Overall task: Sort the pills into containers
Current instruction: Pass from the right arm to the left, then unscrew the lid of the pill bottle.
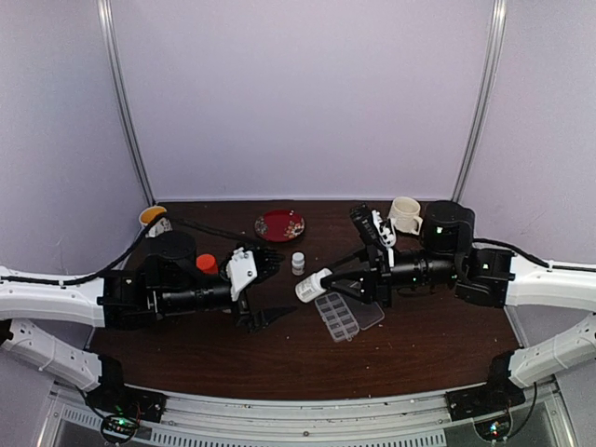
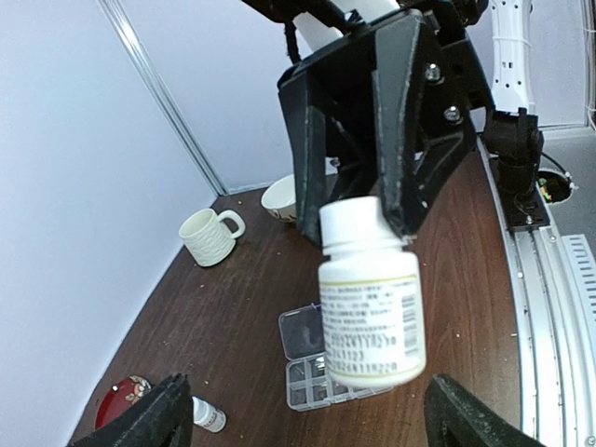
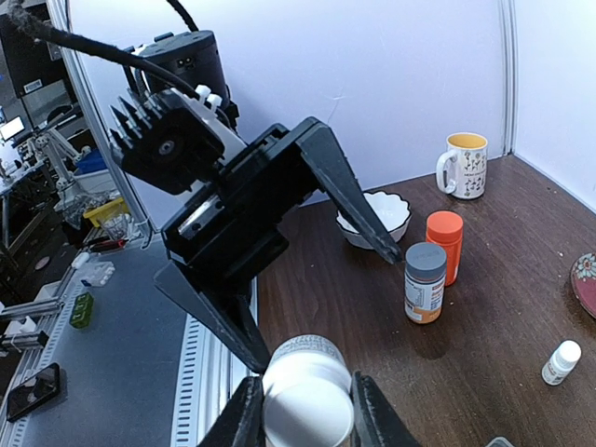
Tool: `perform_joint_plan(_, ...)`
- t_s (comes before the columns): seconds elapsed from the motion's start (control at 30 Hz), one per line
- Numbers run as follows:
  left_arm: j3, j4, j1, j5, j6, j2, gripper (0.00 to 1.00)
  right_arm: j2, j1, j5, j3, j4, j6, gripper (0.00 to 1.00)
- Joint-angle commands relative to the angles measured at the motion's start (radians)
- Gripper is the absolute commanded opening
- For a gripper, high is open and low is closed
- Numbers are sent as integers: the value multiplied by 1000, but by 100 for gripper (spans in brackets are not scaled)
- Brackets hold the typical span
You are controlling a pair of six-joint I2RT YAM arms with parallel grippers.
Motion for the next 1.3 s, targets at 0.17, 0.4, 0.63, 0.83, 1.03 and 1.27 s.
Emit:
perform_joint_plan(0.17,43,118,-6,-38,44,42,84,51,57,94,70,12,-19,0)
perform_joint_plan(0.4,47,116,-6,25,43,66,66,77,64,112,90,12,-27,0)
perform_joint_plan(0.63,56,104,-7,38,42,93,38,103,66,115,100,30,-23,0)
perform_joint_plan(0.83,48,108,-7,24,32,87,18,110,66,117,97,30,-24,6)
perform_joint_plan(1.03,34,76,-6,-29,56,85,15,62,63,205,103,-93,44,69)
perform_joint_plan(1.27,55,20,-7,-68,138,117,11,47,56,239,197,-369,268,75)
